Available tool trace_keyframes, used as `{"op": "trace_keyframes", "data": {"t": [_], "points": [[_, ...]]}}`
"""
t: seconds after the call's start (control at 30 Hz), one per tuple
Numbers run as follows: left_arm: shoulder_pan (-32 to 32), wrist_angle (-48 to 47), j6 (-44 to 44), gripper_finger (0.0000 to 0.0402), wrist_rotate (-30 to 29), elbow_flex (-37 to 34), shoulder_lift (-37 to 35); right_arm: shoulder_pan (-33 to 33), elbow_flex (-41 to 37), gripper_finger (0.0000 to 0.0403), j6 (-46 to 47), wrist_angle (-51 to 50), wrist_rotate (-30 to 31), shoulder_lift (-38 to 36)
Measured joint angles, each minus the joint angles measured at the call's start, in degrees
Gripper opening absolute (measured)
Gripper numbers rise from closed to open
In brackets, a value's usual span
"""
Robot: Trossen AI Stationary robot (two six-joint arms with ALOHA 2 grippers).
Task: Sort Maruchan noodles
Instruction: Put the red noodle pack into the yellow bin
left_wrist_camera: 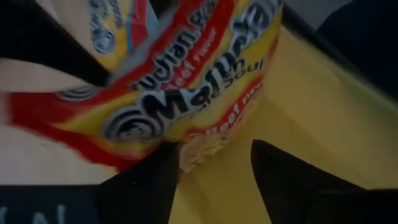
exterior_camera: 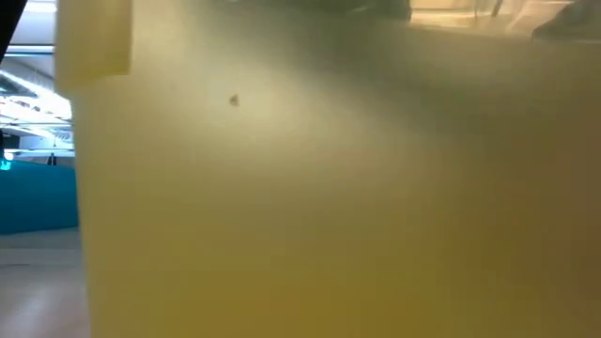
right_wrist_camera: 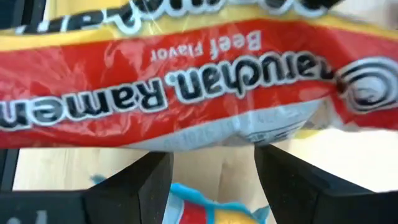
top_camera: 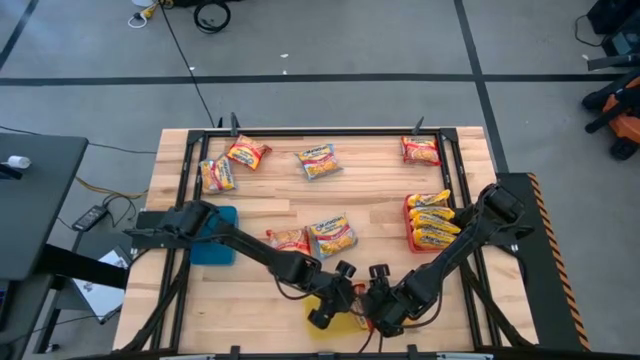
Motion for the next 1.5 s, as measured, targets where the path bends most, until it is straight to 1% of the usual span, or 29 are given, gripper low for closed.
{"op": "trace_keyframes", "data": {"t": [0.1, 0.2, 0.37, 0.43, 0.57, 0.63, 0.7, 0.83, 0.93, 1.0, 1.07, 1.13, 1.23, 1.27, 1.37, 1.43, 1.5], "points": [[-0.2, -4.1, -0.2, 0.0208, 0.2, 0.1, -2.4, -0.1, 0.0, 0.0230, 0.9, -2.3, -0.1, -1.6], [-0.3, -10.6, -0.7, 0.0207, 0.5, 0.0, -4.9, -0.3, 0.0, 0.0230, 2.4, -4.6, 0.0, -4.2], [-1.6, -22.3, -5.2, 0.0206, -0.4, 0.0, -10.9, -0.2, 0.0, 0.0230, 5.4, -6.7, 2.3, -9.4], [-2.4, -27.0, -7.2, 0.0206, -4.0, 0.0, -12.9, 0.0, 0.0, 0.0230, 6.7, -7.2, 3.6, -11.2], [-4.4, -37.8, -13.9, 0.0206, -15.8, 0.0, -15.0, 0.7, 0.0, 0.0230, 8.4, -7.2, 6.8, -13.4], [-5.5, -43.3, -18.2, 0.0207, -19.5, 0.0, -15.1, 1.2, 0.0, 0.0230, 8.5, -7.3, 7.6, -13.7], [-6.9, -46.6, -21.8, 0.0211, -22.4, -0.3, -15.0, 1.5, 0.0, 0.0230, 8.3, -7.6, 7.9, -13.7], [-10.3, -46.4, -24.7, 0.0231, -28.6, -4.9, -15.6, 1.5, 0.0, 0.0230, 9.0, -9.0, 7.9, -13.4], [-12.1, -43.1, -25.3, 0.0249, -32.4, -11.2, -17.0, 1.5, 0.0, 0.0230, 10.3, -9.3, 8.0, -13.4], [-13.0, -40.9, -26.6, 0.0260, -33.9, -16.0, -17.7, 1.5, 0.0, 0.0230, 10.4, -9.6, 8.0, -13.4], [-13.3, -35.8, -27.1, 0.0268, -35.1, -20.3, -17.6, 1.5, 0.0, 0.0230, 10.3, -9.5, 8.0, -13.4], [-13.8, -32.5, -27.1, 0.0273, -37.6, -23.6, -17.6, 1.2, 0.0, 0.0230, 10.2, -9.7, 8.0, -13.4], [-14.0, -22.8, -23.8, 0.0274, -41.4, -27.8, -16.9, 0.3, 0.0, 0.0230, 10.1, -10.1, 7.7, -13.4], [-14.0, -21.1, -21.8, 0.0274, -42.6, -28.9, -16.9, 0.0, 0.0, 0.0230, 10.1, -10.0, 7.6, -13.4], [-13.6, -12.8, -16.4, 0.0270, -43.0, -31.5, -16.7, -0.5, 0.0, 0.0230, 10.1, -10.0, 7.5, -13.4], [-13.1, -10.8, -14.1, 0.0265, -42.4, -32.9, -16.7, -0.7, 0.0, 0.0230, 10.0, -10.1, 6.9, -13.3], [-12.2, -9.2, -13.8, 0.0255, -40.7, -34.2, -16.7, -0.9, 0.0, 0.0230, 10.1, -10.1, 6.4, -13.3]]}}
